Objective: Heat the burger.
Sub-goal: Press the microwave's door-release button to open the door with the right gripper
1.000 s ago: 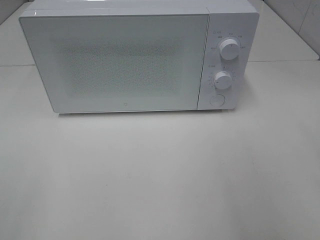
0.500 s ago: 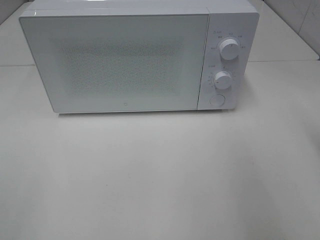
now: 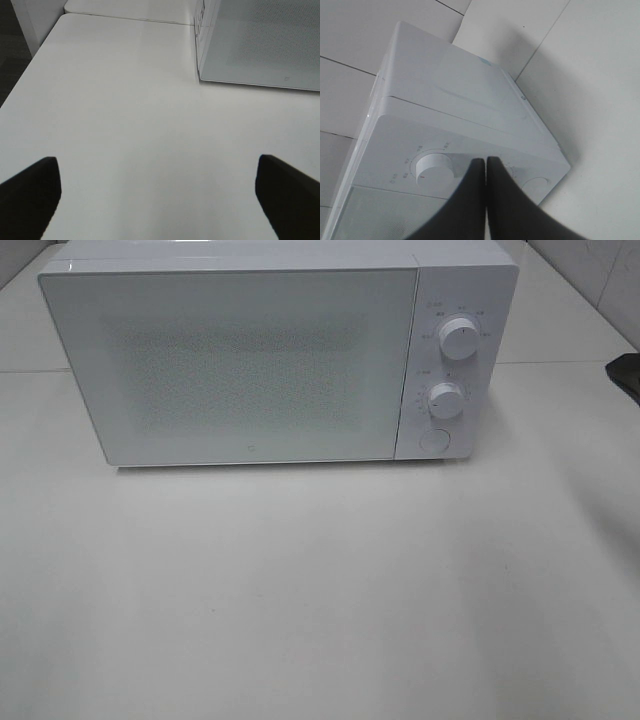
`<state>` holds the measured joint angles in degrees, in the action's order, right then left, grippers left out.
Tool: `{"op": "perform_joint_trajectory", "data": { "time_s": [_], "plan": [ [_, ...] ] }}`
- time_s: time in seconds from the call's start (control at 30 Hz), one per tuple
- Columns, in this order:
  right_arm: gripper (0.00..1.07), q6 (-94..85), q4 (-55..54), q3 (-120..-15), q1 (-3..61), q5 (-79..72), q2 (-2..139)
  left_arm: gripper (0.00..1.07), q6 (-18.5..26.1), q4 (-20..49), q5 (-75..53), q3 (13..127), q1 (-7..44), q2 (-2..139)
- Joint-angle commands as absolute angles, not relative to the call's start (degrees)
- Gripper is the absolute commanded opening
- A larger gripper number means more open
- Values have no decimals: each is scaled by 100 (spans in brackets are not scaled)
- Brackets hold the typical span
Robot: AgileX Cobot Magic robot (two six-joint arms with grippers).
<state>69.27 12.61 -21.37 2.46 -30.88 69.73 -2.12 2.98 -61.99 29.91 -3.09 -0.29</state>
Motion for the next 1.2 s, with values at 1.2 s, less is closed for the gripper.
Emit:
{"op": "perform_joint_trajectory", "data": {
  "time_s": [1.2],
  "plan": [
    [0, 8371, -1518, -2859, 2269, -5329, 10743, 98, -206, 327, -6125, 2974, -327, -103]
  ]
}}
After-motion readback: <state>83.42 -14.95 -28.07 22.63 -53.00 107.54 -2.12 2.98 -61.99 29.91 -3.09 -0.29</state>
